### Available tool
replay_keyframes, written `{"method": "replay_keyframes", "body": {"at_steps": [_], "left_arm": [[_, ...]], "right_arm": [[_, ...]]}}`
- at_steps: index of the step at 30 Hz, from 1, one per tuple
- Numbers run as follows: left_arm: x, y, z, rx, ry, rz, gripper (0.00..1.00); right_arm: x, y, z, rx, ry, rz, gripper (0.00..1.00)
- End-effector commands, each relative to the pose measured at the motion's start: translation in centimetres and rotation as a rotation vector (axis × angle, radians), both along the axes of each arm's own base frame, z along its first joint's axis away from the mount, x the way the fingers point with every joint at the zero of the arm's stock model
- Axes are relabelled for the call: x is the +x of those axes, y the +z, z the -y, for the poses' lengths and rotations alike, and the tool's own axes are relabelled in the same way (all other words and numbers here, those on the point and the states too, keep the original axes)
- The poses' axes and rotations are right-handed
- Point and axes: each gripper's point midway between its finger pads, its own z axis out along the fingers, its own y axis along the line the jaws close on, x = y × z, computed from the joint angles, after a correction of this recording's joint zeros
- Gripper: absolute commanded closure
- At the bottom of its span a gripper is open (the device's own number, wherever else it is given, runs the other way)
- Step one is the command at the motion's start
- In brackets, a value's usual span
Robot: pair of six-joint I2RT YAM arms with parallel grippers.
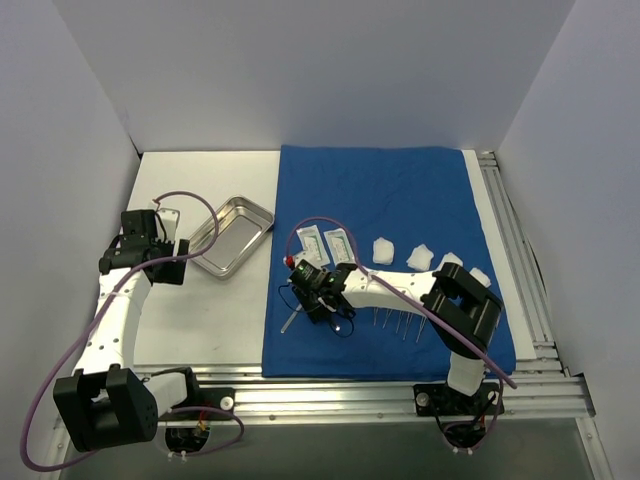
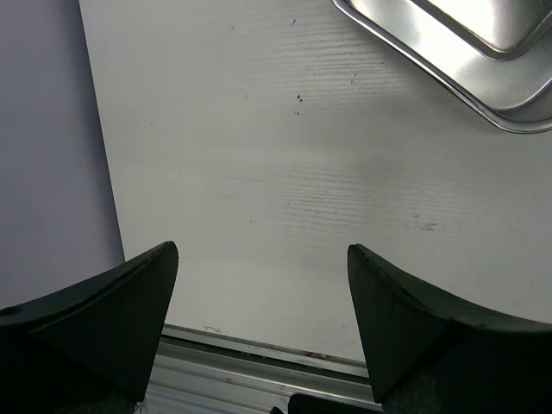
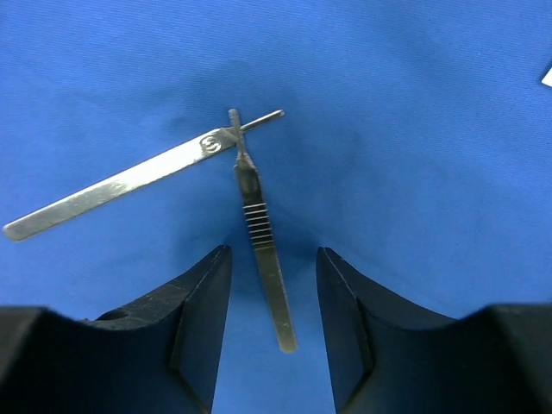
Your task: Prepare the surgical pack
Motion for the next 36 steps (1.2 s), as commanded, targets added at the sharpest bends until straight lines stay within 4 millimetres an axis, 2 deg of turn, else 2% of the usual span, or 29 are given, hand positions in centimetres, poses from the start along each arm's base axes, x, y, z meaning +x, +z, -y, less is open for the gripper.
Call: {"method": "replay_keyframes", "body": {"at_steps": [1,7,10,13,20,36], "left_arm": [[0.6,1.0,0.0,-0.007,-0.005,0.041,0.11],[0.7,0.9,0.0,-0.008,-0.006,0.038,0.11],[0.7,0.9,0.0,-0.009,-0.005,0.04,0.11],[0.7,1.0,0.0,-0.007,-0.004,0.042,0.11],[0.8,0.8,0.0,-0.009,-0.005,0.037,0.11],[0.8,0.7,0.1,-0.012,-0.007,0.038,0.11]], "right_arm": [[-0.4,-0.8,1.1,-0.032,0.009,-0.033,0.61],[-1.0,-2.4,1.9,-0.046,0.013,-0.065,0.65],[-1.5,-3.3,2.1,-0.058,0.021,-0.087,0.71],[-1.6,-3.8,2.3,-0.074,0.023,-0.095,0.82],[-1.1,-1.5,1.5,-0.058,0.042,-0.044,1.0],[0.0,4.8,-1.3,0.112,0.033,0.038,1.0]]}}
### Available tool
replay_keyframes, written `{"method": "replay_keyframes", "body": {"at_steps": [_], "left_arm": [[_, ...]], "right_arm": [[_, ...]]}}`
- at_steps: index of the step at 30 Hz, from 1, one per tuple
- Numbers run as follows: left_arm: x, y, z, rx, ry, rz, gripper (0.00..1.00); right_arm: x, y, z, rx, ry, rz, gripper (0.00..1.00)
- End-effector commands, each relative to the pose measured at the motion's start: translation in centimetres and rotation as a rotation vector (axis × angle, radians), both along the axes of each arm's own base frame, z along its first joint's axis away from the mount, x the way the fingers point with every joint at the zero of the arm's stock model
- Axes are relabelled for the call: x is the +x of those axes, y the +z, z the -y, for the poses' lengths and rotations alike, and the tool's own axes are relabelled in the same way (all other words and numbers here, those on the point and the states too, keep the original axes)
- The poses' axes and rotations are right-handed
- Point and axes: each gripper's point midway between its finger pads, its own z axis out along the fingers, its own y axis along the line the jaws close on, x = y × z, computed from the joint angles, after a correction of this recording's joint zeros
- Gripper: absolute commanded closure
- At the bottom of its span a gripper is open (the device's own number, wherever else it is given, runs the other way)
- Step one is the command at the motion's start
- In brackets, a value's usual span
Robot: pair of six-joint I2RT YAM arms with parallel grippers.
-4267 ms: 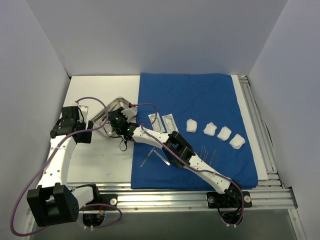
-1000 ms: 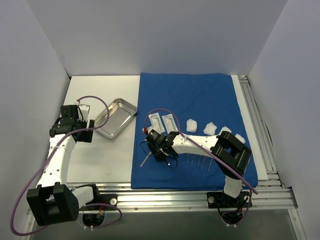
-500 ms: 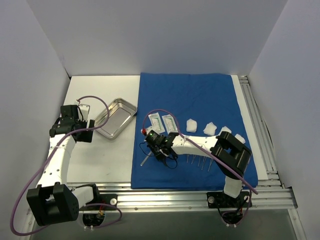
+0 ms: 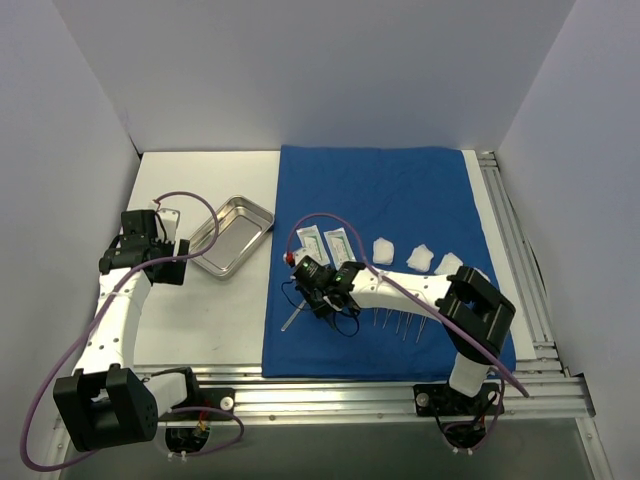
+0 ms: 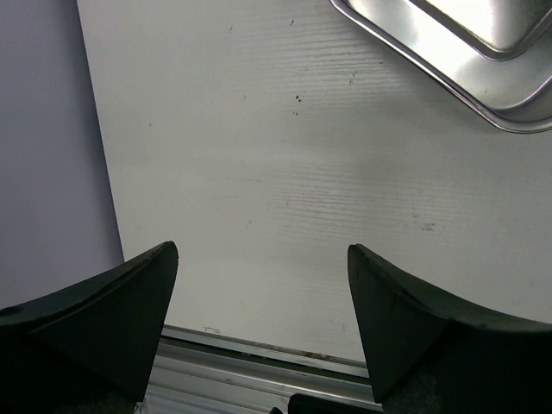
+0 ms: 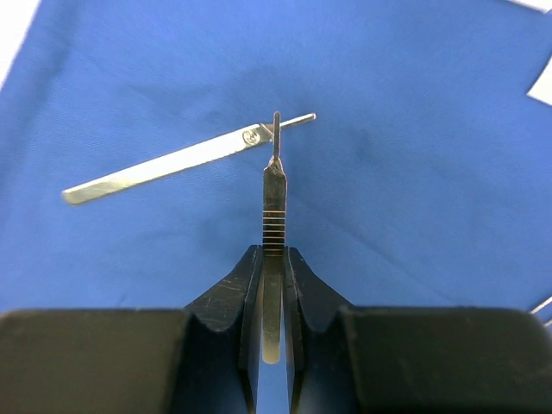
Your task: Prepare the surgical pack
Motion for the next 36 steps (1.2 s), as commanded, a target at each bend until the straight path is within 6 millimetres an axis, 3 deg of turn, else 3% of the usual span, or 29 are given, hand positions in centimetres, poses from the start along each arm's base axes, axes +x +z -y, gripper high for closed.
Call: {"method": "replay_keyframes", "body": {"at_steps": [1,5,7,8,9,10,12,13,15,16,17,18,20,21,22,29,36], "left_arm": [[0.8,0.9,0.0,-0.01,-0.003,0.041,0.11],[0.8,0.9,0.1,-0.013,-0.003,0.042,0.11],[1.0,1.0,0.0,-0.014,0.004,0.052,0.11],[1.0,1.1,0.0,-0.015,0.008,0.054,0.11],[1.1,1.1,0.0,-0.013,0.008,0.057,0.11],[1.1,1.2,-0.1,-0.011,0.014,0.061,0.11],[1.1,1.5,-0.4,0.002,0.029,0.063,0.11],[1.0,1.5,-0.5,0.004,0.033,0.062,0.11],[0.9,1.6,-0.5,0.01,0.037,0.066,0.11],[0.8,1.6,-0.6,0.012,0.038,0.067,0.11],[0.7,1.7,-0.6,0.013,0.038,0.071,0.11],[0.6,1.6,-0.6,0.013,0.042,0.069,0.11],[0.6,1.6,-0.6,0.013,0.042,0.072,0.11],[0.6,1.5,-0.6,0.013,0.04,0.072,0.11],[0.7,1.6,-0.6,0.013,0.04,0.071,0.11],[0.9,1.4,-0.6,0.01,0.037,0.069,0.11],[1.1,1.0,-0.4,0.002,0.03,0.059,0.11]], "right_arm": [[0.5,3.8,-1.1,0.072,-0.012,0.044,1.0],[1.5,6.3,-2.5,0.151,-0.033,0.07,1.0],[3.0,8.7,-4.3,0.263,-0.088,0.102,1.0],[4.2,9.6,-4.8,0.32,-0.125,0.111,1.0],[5.5,11.6,-6.9,0.446,-0.134,0.134,1.0],[6.7,12.3,-8.0,0.511,-0.164,0.139,1.0],[10.1,16.6,-11.0,0.726,-0.257,0.174,1.0],[11.5,16.0,-12.1,0.753,-0.295,0.167,1.0],[14.1,19.8,-14.9,0.923,-0.364,0.187,1.0],[15.4,18.4,-15.9,0.933,-0.416,0.186,1.0],[16.3,18.6,-16.7,0.979,-0.453,0.183,1.0],[17.4,20.4,-17.7,1.08,-0.488,0.192,1.0],[18.9,18.7,-19.1,1.186,-0.613,0.138,1.0],[19.6,20.2,-20.0,1.266,-0.636,0.138,1.0],[20.0,18.1,-21.1,1.276,-0.687,0.098,1.0],[21.7,14.8,-25.7,1.313,-0.792,0.132,1.0],[22.7,7.6,-26.6,1.263,-0.937,0.06,1.0]]}}
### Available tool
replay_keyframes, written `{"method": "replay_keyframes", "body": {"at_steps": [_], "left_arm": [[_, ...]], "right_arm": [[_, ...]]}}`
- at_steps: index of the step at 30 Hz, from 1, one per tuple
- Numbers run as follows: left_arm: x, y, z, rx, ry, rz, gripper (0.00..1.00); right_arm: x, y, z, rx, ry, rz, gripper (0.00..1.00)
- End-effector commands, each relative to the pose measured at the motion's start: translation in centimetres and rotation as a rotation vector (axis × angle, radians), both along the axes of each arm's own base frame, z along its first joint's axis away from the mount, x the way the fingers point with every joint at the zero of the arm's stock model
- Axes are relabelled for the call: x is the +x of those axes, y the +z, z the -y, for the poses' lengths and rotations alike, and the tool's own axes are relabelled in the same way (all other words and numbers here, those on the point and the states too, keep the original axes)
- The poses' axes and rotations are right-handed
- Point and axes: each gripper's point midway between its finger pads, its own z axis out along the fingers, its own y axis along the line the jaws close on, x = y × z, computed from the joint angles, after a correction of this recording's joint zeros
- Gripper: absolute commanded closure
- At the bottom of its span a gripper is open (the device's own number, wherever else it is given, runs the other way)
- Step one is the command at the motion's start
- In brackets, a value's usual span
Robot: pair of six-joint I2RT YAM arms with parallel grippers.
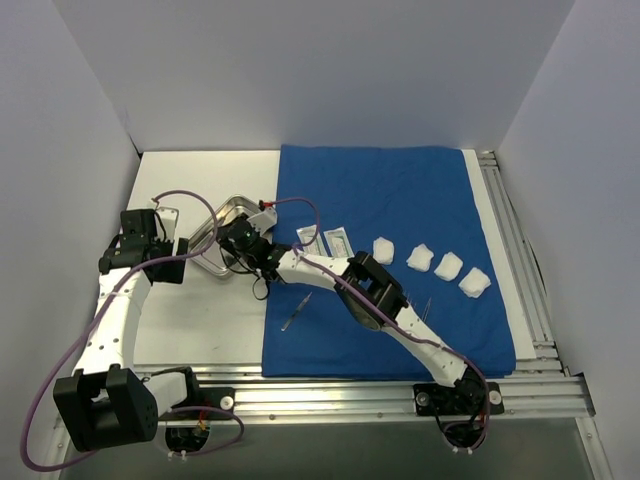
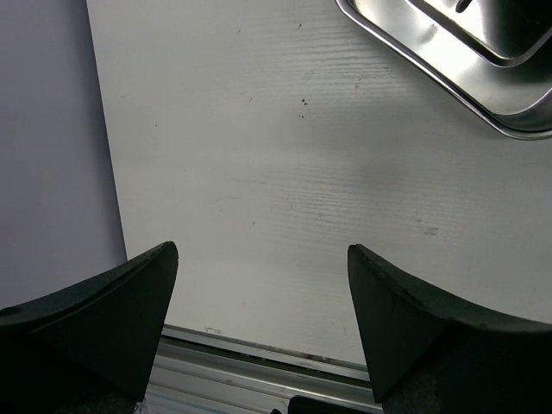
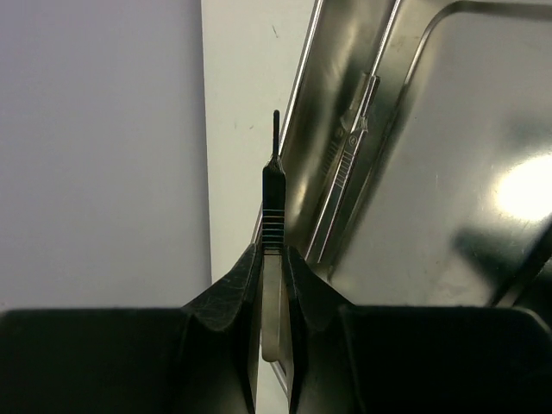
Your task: Prepare the surgical pack
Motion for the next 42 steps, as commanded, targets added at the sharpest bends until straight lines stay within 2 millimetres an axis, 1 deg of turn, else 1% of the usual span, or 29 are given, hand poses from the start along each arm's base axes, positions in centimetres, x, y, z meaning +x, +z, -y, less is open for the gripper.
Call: {"method": "replay_keyframes", "body": {"at_steps": [1,3,4,5,6,8,9,10,11,17,22,30,32,38,42], "left_arm": [[1.0,0.7,-0.2,-0.005,0.016,0.044,0.11],[1.0,0.7,-0.1,-0.007,0.013,0.045,0.11],[1.0,0.6,-0.1,-0.009,0.013,0.042,0.11],[1.0,0.6,-0.1,-0.009,0.013,0.043,0.11],[1.1,0.6,-0.1,-0.009,0.013,0.042,0.11],[1.1,0.5,-0.1,-0.011,0.013,0.039,0.11],[1.2,0.5,-0.1,-0.01,0.011,0.04,0.11],[1.1,0.4,-0.1,-0.011,0.011,0.036,0.11],[1.1,0.4,-0.1,-0.011,0.013,0.036,0.11],[1.2,0.4,-0.1,-0.013,0.011,0.036,0.11],[1.2,0.5,-0.1,-0.011,0.009,0.039,0.11],[1.2,0.4,-0.1,-0.01,0.011,0.038,0.11],[1.2,0.5,-0.2,-0.008,0.012,0.04,0.11],[1.1,0.5,-0.1,-0.008,0.011,0.041,0.11],[1.1,0.5,-0.2,-0.008,0.012,0.04,0.11]], "right_arm": [[2.3,1.5,0.5,0.104,-0.13,-0.015,1.0],[2.5,1.2,0.1,0.102,-0.137,-0.031,1.0],[2.6,0.0,-0.1,0.086,-0.139,-0.039,1.0],[2.6,-0.2,-0.1,0.079,-0.142,-0.042,1.0],[2.8,0.3,-0.4,0.087,-0.145,-0.032,1.0],[2.9,-0.7,-0.4,0.047,-0.155,-0.027,1.0],[3.1,0.0,-0.7,0.052,-0.157,-0.015,1.0],[2.9,-0.7,-0.8,0.03,-0.155,-0.014,1.0],[2.9,-1.1,-0.7,0.018,-0.16,-0.017,1.0],[2.5,-2.2,-0.8,0.001,-0.158,-0.032,1.0],[1.9,-2.7,-1.3,-0.002,-0.15,-0.037,1.0],[1.3,-2.1,-1.9,-0.012,-0.15,-0.025,1.0],[1.3,-2.1,-1.8,-0.011,-0.153,-0.026,0.98],[1.4,-1.7,-1.8,-0.002,-0.156,-0.022,0.8],[1.4,-0.6,-2.0,0.01,-0.151,-0.003,0.76]]}}
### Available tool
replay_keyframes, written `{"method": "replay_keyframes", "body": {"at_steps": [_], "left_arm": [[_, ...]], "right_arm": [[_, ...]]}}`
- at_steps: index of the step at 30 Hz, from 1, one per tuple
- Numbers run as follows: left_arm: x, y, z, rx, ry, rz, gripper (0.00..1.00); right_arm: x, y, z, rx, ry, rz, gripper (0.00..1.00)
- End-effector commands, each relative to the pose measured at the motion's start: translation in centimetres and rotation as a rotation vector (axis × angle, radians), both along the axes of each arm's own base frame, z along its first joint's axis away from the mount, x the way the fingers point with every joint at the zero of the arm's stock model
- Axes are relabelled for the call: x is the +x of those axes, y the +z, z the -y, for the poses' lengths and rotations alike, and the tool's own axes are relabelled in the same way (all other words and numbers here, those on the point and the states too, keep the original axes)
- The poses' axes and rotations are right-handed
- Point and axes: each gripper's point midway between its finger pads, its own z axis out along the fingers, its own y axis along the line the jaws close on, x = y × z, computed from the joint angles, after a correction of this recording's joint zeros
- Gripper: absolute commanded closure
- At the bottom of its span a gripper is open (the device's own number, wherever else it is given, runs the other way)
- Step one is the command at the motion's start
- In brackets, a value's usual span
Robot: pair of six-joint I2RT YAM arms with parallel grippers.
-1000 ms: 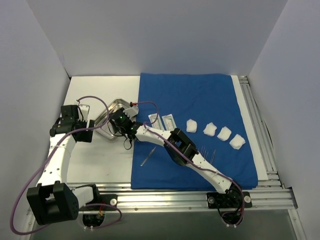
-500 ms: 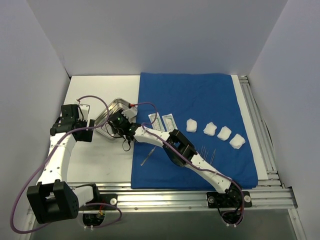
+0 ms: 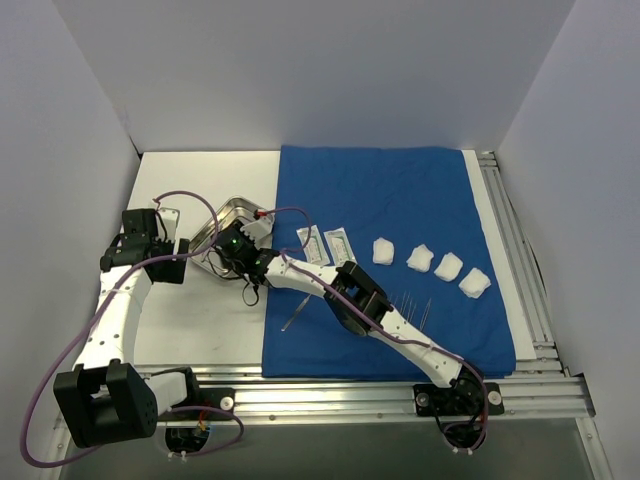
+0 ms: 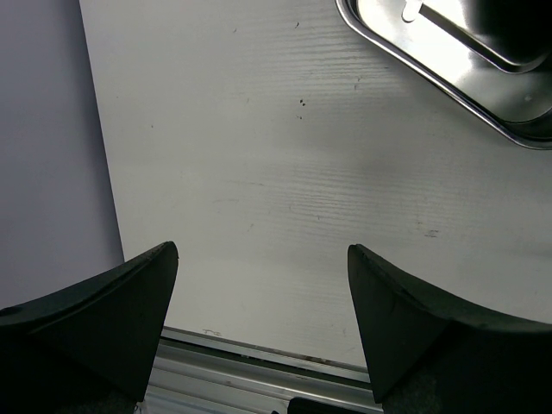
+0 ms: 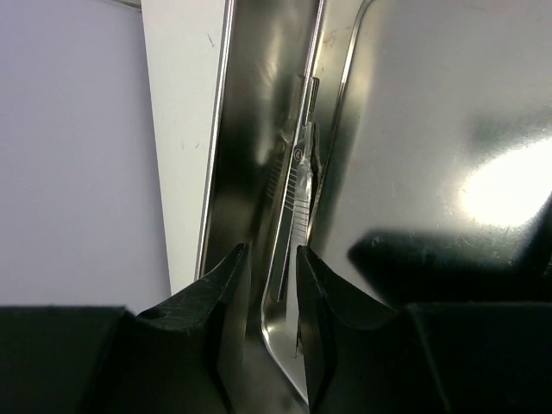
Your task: Prepare the surgical pack
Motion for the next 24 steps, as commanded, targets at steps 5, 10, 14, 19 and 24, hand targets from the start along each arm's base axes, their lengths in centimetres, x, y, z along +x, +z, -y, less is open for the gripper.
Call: {"method": "replay_keyframes", "body": {"at_steps": [5,10,14,19,24], "left_arm": [[0.8,1.0,-0.1,-0.006,0.013,0.053,0.11],[0.8,1.2,-0.2,-0.003,0.017,0.057,0.11],[0.7,1.3,-0.3,0.0,0.021,0.06,0.11],[0.7,1.4,-0.3,0.0,0.018,0.061,0.11],[1.1,2.9,1.8,-0.072,-0.11,0.048,0.16]], "right_arm": [[0.8,6.8,-0.5,0.051,-0.024,0.144,0.75],[-1.4,16.0,-0.5,-0.053,0.062,0.401,0.76],[-3.2,19.2,3.2,-0.187,0.091,0.478,0.75],[-4.8,16.8,11.5,-0.435,0.141,0.378,0.75],[-6.9,15.4,19.0,-0.566,0.221,0.27,0.74]]}}
